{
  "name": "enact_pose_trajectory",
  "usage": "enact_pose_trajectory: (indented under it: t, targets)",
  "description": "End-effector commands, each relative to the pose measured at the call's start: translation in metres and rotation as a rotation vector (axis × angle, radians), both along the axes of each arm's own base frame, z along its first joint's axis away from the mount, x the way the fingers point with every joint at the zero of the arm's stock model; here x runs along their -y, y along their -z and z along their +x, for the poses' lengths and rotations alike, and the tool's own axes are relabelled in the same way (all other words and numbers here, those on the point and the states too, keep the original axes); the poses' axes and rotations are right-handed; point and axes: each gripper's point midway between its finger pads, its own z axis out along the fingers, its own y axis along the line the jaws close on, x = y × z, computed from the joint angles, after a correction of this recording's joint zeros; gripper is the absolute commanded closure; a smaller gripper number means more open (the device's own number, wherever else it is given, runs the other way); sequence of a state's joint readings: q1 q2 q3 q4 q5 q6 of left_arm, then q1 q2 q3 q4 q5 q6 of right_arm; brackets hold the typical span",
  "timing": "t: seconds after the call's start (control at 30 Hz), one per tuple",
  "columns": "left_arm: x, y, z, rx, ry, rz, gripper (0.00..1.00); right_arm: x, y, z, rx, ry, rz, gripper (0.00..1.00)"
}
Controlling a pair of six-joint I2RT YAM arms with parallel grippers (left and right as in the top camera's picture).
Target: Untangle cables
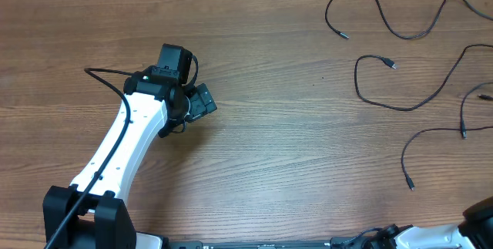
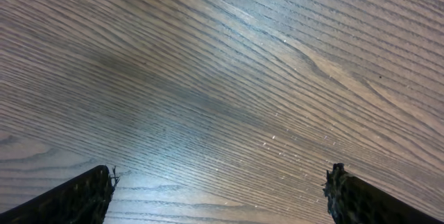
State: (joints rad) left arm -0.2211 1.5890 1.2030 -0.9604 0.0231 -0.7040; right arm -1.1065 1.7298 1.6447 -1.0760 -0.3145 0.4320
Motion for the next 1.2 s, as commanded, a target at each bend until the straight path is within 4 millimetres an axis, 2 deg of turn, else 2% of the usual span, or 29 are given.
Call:
enact_pose_trajectory:
  t: [0.0,0.17,0.5,0.6,0.73,0.93,1.17]
  targets:
    - [0.001,0.003,0.000,-0.009,-0.005,0.001,0.01,-0.002,-0.042,-0.007,0.042,0.021,-0.098,0.96]
    - [0.001,0.003,0.000,-0.007,-0.005,0.001,0.00,0.001,-0.042,-0.035,-0.065,0.177,-0.106,0.96]
    - [0.001,0.003,0.000,-0.007,-0.005,0.000,0.00,0.003,-0.040,-0.044,-0.101,0.229,-0.109,0.96]
    - [0.001,0.003,0.000,-0.007,-0.005,0.001,0.01,0.007,-0.035,-0.053,-0.141,0.276,-0.115,0.96]
    - [0.001,0.003,0.000,-0.007,-0.005,0.001,0.01,0.011,-0.017,-0.066,-0.208,0.347,-0.094,0.96]
    - [0.001,0.003,0.000,-0.007,-0.004,0.000,0.00,0.019,0.011,-0.071,-0.285,0.369,-0.054,0.96]
    - [0.001,0.003,0.000,-0.008,-0.004,0.000,0.00,0.024,0.055,-0.086,-0.425,0.427,0.023,0.96]
